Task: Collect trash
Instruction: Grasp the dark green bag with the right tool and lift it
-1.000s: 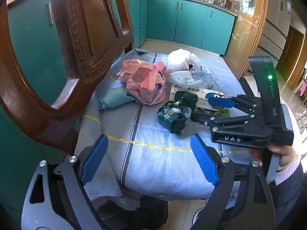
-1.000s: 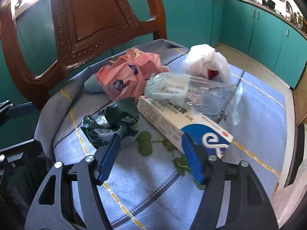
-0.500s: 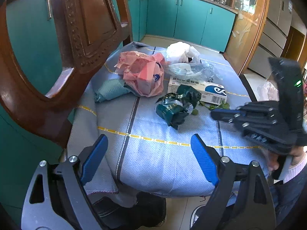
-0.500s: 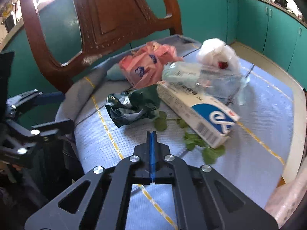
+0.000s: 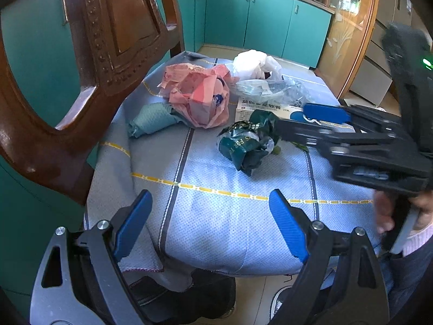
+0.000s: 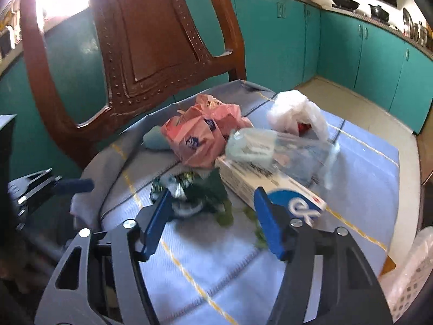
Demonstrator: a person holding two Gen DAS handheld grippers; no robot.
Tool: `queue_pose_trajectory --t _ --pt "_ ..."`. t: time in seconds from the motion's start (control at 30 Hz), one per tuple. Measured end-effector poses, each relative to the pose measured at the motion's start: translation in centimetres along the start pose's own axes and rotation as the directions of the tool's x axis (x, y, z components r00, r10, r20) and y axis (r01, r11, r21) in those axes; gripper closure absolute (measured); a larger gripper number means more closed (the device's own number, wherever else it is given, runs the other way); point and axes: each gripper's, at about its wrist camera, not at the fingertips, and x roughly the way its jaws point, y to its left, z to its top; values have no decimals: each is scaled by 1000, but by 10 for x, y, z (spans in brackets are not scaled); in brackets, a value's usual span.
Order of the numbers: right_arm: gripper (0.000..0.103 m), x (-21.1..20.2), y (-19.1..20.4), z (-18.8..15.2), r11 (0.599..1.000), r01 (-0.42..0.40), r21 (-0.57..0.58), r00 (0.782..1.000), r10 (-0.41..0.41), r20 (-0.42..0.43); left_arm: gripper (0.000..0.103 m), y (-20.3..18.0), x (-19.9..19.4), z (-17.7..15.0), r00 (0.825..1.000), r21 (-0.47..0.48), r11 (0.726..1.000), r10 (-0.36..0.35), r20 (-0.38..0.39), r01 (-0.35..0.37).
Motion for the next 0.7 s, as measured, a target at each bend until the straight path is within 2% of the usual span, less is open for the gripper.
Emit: queue_pose_trajectory --t 0.1,0.23,0.3,0.33,0.47,0.7 --pt "30 20 9 4 1000 -7 10 1000 7 -22 14 3 1 0 1000 -2 1000 6 -5 -6" --pt "28 37 20 1 999 -33 -17 998 32 -53 14 9 4 -3 1000 -13 1000 10 -16 -10" --pt "35 43 24 -3 999 -27 -48 996 23 -82 14 9 7 -4 1000 -13 1000 11 -26 -12" --pt "46 45 25 -4 998 -46 -48 995 41 -93 14 9 8 -5 999 -12 1000 10 -31 -10" --pt "50 38 26 -7 996 -70 -58 994 65 -86 14 7 8 -8 999 -8 1000 -1 -34 1" --pt "50 9 8 -8 999 -41 -8 999 41 -24 14 7 8 -9 999 -7 1000 -1 -33 0"
